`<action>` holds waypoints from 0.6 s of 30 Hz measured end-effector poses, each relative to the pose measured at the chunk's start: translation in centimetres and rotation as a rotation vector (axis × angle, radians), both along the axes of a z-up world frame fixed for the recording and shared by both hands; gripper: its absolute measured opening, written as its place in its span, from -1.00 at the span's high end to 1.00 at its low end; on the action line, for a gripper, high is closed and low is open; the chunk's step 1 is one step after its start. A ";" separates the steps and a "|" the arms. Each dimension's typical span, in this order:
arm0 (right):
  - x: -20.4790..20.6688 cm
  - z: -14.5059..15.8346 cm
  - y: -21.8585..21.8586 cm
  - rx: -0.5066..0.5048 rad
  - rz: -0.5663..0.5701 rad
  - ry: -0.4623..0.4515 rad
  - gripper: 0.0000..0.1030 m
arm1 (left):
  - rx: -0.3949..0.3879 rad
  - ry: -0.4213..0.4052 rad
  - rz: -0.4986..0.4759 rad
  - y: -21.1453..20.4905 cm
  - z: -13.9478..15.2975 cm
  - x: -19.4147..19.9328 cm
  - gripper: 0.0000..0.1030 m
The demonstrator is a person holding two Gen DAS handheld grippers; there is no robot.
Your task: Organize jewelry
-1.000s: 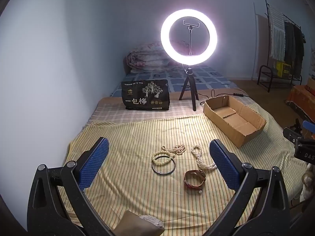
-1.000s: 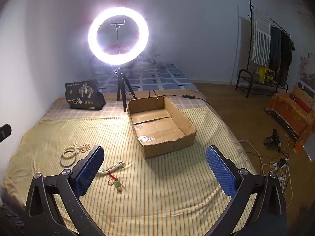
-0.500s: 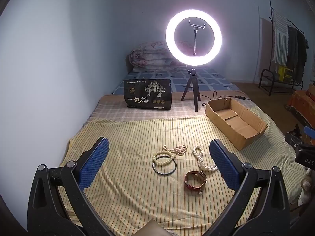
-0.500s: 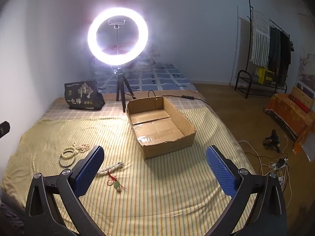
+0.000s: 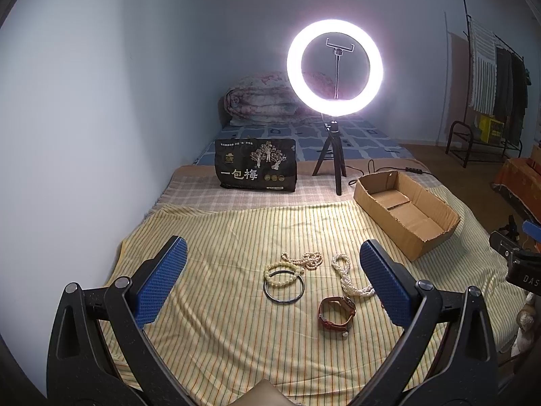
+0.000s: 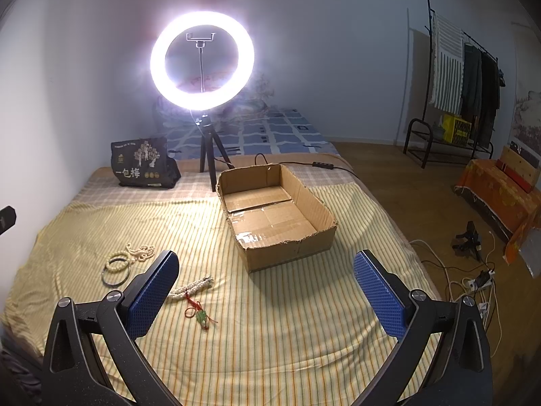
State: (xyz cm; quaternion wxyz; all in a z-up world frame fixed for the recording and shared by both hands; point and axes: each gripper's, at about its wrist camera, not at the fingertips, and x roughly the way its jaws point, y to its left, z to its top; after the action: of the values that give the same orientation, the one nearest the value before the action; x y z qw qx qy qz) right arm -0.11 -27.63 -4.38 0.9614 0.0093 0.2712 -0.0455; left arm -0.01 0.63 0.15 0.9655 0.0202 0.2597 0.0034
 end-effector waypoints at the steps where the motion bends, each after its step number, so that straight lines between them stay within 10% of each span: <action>1: 0.1 0.0 0.0 0.000 0.001 -0.001 -0.99 | -0.001 -0.002 0.001 0.1 0.0 -0.1 -1.00; 18: 0.0 0.1 -0.1 0.000 -0.002 -0.004 -0.99 | 0.000 -0.016 0.004 0.1 0.6 0.1 -1.00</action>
State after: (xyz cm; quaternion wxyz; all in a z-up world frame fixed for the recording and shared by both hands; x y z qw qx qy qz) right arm -0.10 -27.73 -4.31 0.9619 0.0097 0.2691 -0.0466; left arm 0.11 0.75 0.73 0.9674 0.0195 0.2523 0.0057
